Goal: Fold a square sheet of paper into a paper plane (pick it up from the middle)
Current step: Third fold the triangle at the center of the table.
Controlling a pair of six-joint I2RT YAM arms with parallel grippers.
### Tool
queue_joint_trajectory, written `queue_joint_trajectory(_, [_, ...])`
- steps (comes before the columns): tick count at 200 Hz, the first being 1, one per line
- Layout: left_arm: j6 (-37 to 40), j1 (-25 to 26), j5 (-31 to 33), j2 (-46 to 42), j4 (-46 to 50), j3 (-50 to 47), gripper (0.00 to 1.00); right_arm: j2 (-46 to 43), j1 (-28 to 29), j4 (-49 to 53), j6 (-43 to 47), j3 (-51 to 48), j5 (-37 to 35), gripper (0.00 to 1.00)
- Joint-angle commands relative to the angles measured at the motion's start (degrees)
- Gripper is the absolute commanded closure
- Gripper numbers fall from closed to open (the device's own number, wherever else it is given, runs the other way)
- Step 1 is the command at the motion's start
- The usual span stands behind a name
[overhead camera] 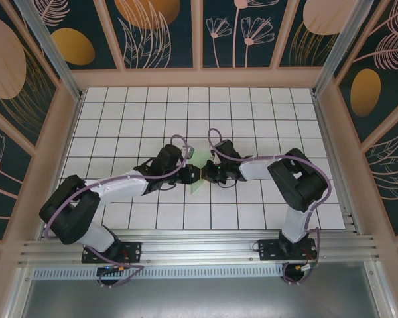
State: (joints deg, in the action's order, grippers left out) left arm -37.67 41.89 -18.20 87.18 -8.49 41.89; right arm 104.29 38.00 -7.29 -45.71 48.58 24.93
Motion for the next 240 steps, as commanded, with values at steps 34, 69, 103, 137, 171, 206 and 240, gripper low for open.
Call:
queue_joint_trajectory(34, [-7.4,-0.1,-7.9,6.1,-7.0,-0.7,0.83,1.7,0.7,2.7,-1.0,-1.6,-4.5,0.91])
queue_joint_trajectory(69, [-7.3,-0.1,-5.5,9.2,-3.6,0.2,0.86,1.7,0.7,3.1,-0.9,-1.4,-4.7,0.91])
queue_joint_trajectory(103, [-7.2,-0.1,-3.7,9.1,-3.0,-0.9,0.90,1.9,0.7,3.4,-1.0,-0.9,-4.9,0.91])
queue_joint_trajectory(137, [-8.6,-0.1,-2.9,5.9,-5.2,-3.8,0.99,2.0,0.7,4.1,-0.7,-0.4,-5.3,0.91])
queue_joint_trajectory(171, [-9.6,-0.1,-3.3,3.2,-8.2,-5.1,1.00,2.1,0.7,4.3,-0.6,-0.3,-5.5,0.91])
queue_joint_trajectory(206, [-10.0,-0.1,-5.7,3.6,-11.4,-5.4,1.00,2.2,0.7,4.3,-0.6,-0.3,-5.5,0.91])
queue_joint_trajectory(240, [-9.0,-0.1,-6.8,6.3,-10.2,-3.4,1.00,2.2,0.6,4.4,-0.5,-0.3,-5.5,0.91])
